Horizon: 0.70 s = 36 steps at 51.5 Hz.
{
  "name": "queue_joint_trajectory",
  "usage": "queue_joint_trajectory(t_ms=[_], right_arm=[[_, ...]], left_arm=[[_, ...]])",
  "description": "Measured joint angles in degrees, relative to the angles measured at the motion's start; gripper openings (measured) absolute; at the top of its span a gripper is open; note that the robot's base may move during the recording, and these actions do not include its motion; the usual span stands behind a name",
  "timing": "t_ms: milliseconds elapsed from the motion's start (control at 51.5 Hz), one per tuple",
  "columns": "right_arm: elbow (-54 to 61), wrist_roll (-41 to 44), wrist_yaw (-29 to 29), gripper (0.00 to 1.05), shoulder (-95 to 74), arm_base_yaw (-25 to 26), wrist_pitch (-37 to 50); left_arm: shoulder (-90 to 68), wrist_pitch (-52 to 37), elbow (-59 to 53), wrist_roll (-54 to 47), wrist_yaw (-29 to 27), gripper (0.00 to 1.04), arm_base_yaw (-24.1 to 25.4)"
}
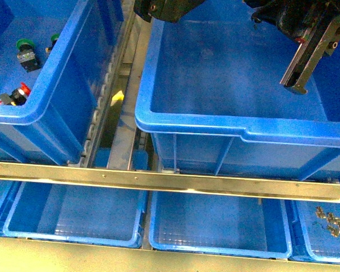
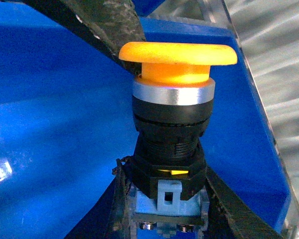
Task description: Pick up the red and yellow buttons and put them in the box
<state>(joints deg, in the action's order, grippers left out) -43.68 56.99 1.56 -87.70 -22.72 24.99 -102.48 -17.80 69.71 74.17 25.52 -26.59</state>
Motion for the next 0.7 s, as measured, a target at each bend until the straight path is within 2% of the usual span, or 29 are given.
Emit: queue_joint_trajectory(t_ms=[214, 485, 699], right_arm=[[0.5, 0.5, 0.5, 0.26, -0.5, 1.7, -0.3], [1.3, 0.9, 1.0, 0.26, -0.7, 4.9, 0.0], [4.5, -3.7, 2.2, 0.26, 2.3, 10.4, 2.4]], left_arm=[[3.7, 0.0, -2.4, -3.3, 0.0, 0.97, 2.6], [9.9, 1.5, -9.4, -9.4, -1.2, 0.97, 10.6], [31.1, 8.2, -32.3, -33.6, -5.9, 0.97, 21.8]])
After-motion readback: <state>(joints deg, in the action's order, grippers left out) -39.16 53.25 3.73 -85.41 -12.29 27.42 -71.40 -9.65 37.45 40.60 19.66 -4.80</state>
